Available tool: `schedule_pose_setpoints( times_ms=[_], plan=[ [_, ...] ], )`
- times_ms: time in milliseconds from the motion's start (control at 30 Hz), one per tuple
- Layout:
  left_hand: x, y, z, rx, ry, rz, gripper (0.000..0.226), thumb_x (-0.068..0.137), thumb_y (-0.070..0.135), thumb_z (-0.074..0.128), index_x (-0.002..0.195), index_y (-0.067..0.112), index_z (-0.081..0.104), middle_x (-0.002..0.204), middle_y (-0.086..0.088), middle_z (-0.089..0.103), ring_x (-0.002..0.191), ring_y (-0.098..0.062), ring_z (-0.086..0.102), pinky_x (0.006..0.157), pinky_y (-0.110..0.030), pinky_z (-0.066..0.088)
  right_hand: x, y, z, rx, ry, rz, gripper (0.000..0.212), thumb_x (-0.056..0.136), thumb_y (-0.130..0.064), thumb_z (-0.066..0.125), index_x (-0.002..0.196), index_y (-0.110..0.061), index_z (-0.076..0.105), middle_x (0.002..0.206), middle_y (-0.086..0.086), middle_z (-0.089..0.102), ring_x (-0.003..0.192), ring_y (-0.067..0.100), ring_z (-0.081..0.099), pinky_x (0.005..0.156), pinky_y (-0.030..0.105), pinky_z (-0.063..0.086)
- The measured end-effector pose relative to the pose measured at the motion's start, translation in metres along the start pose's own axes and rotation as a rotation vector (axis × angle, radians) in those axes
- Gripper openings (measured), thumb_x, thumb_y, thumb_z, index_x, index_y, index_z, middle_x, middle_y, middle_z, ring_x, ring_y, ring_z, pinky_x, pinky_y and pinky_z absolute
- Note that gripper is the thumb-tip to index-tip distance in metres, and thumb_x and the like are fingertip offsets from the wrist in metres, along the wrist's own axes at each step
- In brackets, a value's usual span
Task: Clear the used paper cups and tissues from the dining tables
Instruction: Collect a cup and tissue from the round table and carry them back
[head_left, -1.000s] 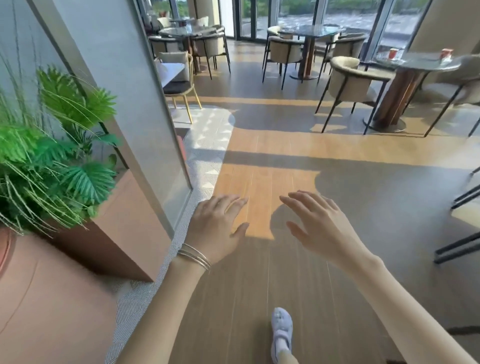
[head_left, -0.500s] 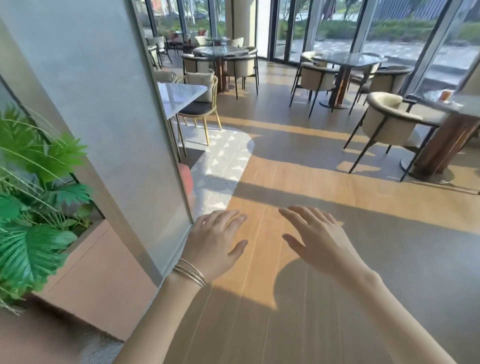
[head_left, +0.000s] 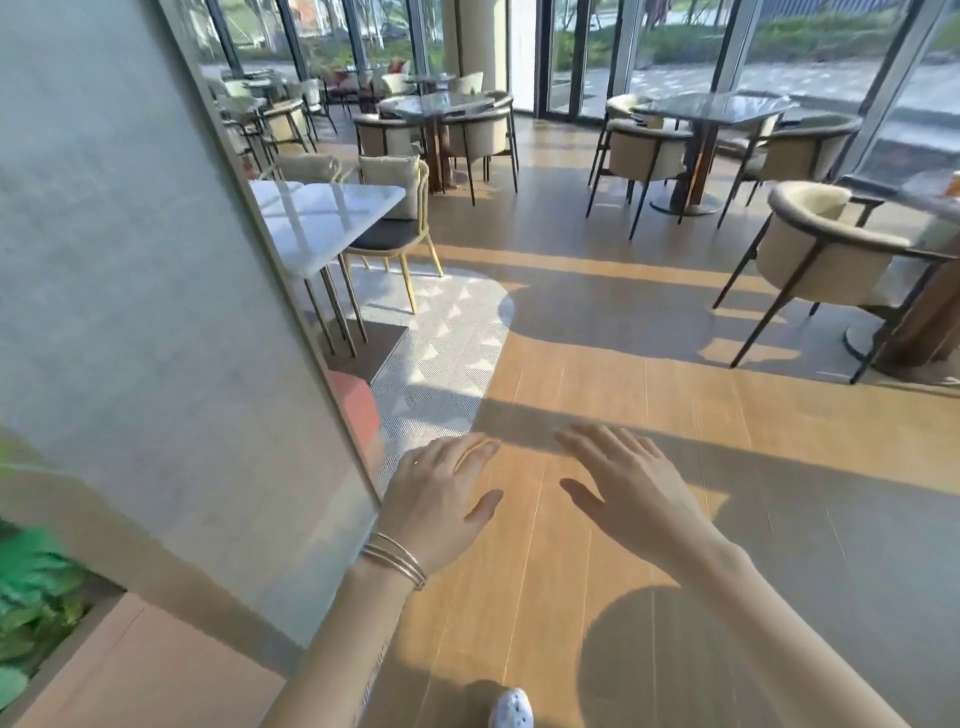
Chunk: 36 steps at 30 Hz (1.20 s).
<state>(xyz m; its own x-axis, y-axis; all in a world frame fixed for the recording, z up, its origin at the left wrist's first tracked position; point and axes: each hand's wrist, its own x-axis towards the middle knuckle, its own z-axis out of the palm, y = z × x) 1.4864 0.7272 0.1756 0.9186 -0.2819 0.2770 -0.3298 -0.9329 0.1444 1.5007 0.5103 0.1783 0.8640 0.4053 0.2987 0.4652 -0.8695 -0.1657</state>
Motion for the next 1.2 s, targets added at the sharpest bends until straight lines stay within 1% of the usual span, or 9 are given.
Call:
schedule_pose_setpoints(
  times_ms=[133,233,333,567,667,733,900,1033,1200],
  plan=[
    [0.089,-0.041,-0.007,0.021,0.063,0.032,0.046,0.082,0.036,0.062,0.125,0.019,0.056,0.127,0.000,0.058,0.114,-0.022,0.055,0.092,-0.038,0.042,0.089,0.022,-0.005,0.007,0.046,-0.018,0.050,0.083,-0.027,0.067,0.128,-0.019,0.049,0.129,0.004,0.055,0.114,0.026,0.055,0.092,0.040,0.045],
    [0.145,-0.068,-0.011,0.044,0.072,0.059,0.049,0.085,0.036,0.059,0.130,0.021,0.051,0.132,0.002,0.053,0.119,-0.021,0.050,0.097,-0.038,0.039,0.148,0.037,-0.008,-0.009,0.097,-0.040,0.049,0.083,-0.026,0.066,0.129,-0.018,0.049,0.129,0.006,0.055,0.114,0.026,0.054,0.092,0.040,0.045],
    [0.189,-0.090,-0.010,0.046,0.075,0.060,0.048,0.086,0.037,0.057,0.132,0.022,0.049,0.134,0.003,0.051,0.122,-0.019,0.047,0.098,-0.038,0.037,0.195,0.052,-0.006,-0.029,0.127,-0.041,0.049,0.082,-0.027,0.067,0.127,-0.016,0.051,0.127,0.006,0.057,0.112,0.027,0.056,0.090,0.040,0.047],
    [0.277,-0.133,0.009,0.058,0.066,0.021,0.049,0.088,0.041,0.051,0.134,0.025,0.045,0.138,0.005,0.047,0.125,-0.016,0.042,0.101,-0.035,0.034,0.286,0.098,0.018,-0.047,0.124,-0.073,0.050,0.077,-0.027,0.072,0.123,-0.016,0.055,0.121,0.007,0.061,0.106,0.028,0.061,0.083,0.039,0.050],
    [0.321,-0.149,0.014,0.087,0.069,0.005,0.051,0.090,0.044,0.047,0.137,0.026,0.041,0.141,0.006,0.043,0.128,-0.014,0.038,0.103,-0.033,0.031,0.334,0.121,0.024,-0.030,0.109,-0.093,0.048,0.082,-0.029,0.067,0.127,-0.017,0.052,0.126,0.006,0.058,0.112,0.028,0.057,0.089,0.040,0.046],
    [0.351,-0.159,0.014,0.109,0.082,-0.014,0.052,0.090,0.046,0.044,0.138,0.026,0.038,0.142,0.006,0.041,0.130,-0.014,0.036,0.105,-0.035,0.031,0.369,0.135,0.025,-0.020,0.098,-0.110,0.048,0.085,-0.031,0.062,0.130,-0.019,0.050,0.130,0.004,0.055,0.116,0.027,0.053,0.094,0.040,0.043],
    [0.421,-0.182,0.007,0.143,0.124,-0.090,0.051,0.091,0.047,0.044,0.137,0.025,0.040,0.141,0.004,0.043,0.127,-0.016,0.039,0.104,-0.038,0.035,0.456,0.168,0.023,-0.006,0.068,-0.177,0.050,0.089,-0.036,0.056,0.135,-0.024,0.043,0.137,0.000,0.048,0.125,0.022,0.045,0.101,0.037,0.037],
    [0.468,-0.200,0.003,0.164,0.181,-0.139,0.050,0.088,0.043,0.051,0.132,0.021,0.047,0.136,0.002,0.049,0.122,-0.019,0.046,0.097,-0.040,0.040,0.520,0.185,0.023,0.007,0.079,-0.249,0.050,0.087,-0.035,0.059,0.133,-0.022,0.046,0.136,0.001,0.050,0.123,0.023,0.047,0.100,0.038,0.038],
    [0.514,-0.224,-0.001,0.199,0.165,-0.169,0.051,0.089,0.046,0.046,0.135,0.023,0.043,0.138,0.002,0.047,0.124,-0.018,0.044,0.100,-0.039,0.038,0.579,0.196,0.026,-0.031,0.093,-0.308,0.051,0.089,-0.038,0.056,0.135,-0.023,0.042,0.138,0.000,0.048,0.125,0.022,0.045,0.101,0.036,0.036]
  ],
)
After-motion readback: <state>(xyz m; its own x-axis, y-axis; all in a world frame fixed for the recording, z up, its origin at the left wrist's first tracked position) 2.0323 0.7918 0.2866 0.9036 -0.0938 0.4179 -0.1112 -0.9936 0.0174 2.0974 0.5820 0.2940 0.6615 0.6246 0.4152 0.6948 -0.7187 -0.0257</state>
